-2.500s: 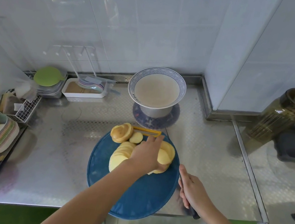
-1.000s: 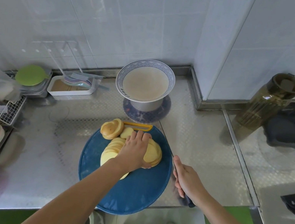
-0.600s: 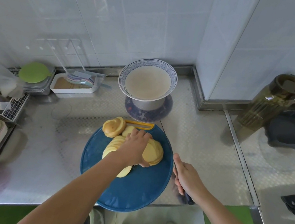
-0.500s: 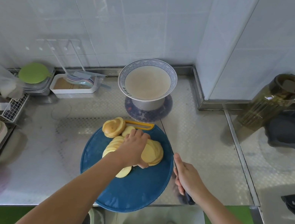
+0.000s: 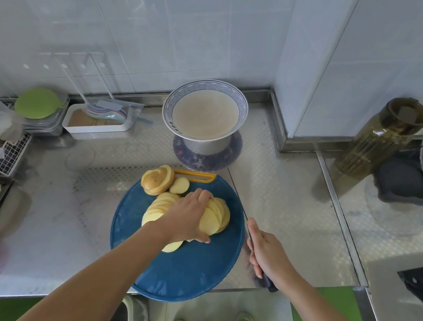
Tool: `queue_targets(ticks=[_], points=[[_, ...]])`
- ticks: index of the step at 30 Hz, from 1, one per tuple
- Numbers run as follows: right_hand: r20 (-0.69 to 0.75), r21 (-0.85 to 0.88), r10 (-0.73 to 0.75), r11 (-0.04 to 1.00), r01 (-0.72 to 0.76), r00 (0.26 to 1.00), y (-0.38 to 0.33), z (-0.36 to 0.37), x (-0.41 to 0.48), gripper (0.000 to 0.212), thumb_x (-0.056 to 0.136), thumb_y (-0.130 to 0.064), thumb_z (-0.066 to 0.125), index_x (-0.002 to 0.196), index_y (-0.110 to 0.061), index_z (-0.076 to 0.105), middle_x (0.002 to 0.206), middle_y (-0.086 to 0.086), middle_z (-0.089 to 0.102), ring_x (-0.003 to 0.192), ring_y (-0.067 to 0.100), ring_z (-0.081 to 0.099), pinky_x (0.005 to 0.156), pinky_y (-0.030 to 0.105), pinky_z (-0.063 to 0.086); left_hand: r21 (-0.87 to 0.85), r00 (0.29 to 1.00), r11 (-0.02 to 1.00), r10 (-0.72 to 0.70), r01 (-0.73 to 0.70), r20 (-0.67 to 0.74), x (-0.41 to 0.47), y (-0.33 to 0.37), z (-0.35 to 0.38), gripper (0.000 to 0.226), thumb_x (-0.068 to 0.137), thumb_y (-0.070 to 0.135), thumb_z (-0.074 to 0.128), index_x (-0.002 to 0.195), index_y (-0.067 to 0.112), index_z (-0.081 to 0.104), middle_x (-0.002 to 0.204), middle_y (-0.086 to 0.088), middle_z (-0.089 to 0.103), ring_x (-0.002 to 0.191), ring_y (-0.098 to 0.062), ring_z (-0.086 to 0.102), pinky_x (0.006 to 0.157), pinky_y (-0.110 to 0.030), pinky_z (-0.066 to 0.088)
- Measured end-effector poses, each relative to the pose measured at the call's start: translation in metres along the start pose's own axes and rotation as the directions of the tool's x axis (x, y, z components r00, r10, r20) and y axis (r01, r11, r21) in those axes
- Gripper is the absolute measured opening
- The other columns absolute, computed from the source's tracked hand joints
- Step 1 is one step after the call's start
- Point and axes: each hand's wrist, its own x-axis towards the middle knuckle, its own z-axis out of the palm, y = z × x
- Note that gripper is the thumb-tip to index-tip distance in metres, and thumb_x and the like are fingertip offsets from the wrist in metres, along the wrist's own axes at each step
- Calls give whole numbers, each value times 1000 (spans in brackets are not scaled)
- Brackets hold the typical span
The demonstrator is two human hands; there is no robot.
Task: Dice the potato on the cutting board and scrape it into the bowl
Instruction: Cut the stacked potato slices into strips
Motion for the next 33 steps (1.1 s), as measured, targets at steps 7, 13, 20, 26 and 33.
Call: queue_targets(ticks=[7, 13, 20, 26, 33], points=[[11, -16, -23, 1000, 23, 1000, -5, -3, -7, 57, 101, -56, 29, 66, -11, 35, 46, 3, 35, 32, 14, 32, 38, 23, 30, -140, 977, 985, -121, 97, -173, -29, -20, -19, 87, 67, 37, 82, 135, 17, 32, 127, 2, 34, 118, -17, 38, 92, -23, 31], [35, -43, -56, 997, 58, 998, -13, 6, -8, 57, 101, -57, 28, 69, -11, 35, 47, 3, 34, 32, 14, 32, 40, 25, 32, -34, 961, 985, -170, 167, -216, -66, -37, 4, 93, 65, 33, 85, 141, 16, 32, 138, -3, 37, 129, -22, 34, 110, -37, 33], [47, -74, -50, 996, 53, 998, -9, 12, -12, 57, 102, -57, 28, 68, -11, 35, 46, 3, 35, 32, 15, 32, 43, 27, 34, 42, 962, 978, -192, 204, -195, -74, -40, 30, 128, 63, 43, 85, 150, 24, -7, 159, -11, 10, 147, -29, 2, 115, -40, -6], [49, -67, -33, 997, 36, 998, -6, 13, -12, 57, 101, -58, 28, 69, -11, 36, 46, 3, 35, 32, 14, 32, 41, 27, 32, 154, 975, 970, -167, 190, -148, -67, -33, 26, 126, 55, 54, 85, 150, 16, 11, 154, -17, 25, 145, -37, 15, 113, -47, -4], [64, 3, 10, 1000, -10, 998, -5, 8, -16, 59, 100, -59, 31, 62, -14, 33, 45, 4, 33, 33, 17, 32, 39, 26, 30, -12, 977, 988, -151, 151, -152, -15, 12, 7, 109, 79, 45, 72, 152, 12, -2, 159, -7, 6, 146, -22, 7, 118, -29, 9]])
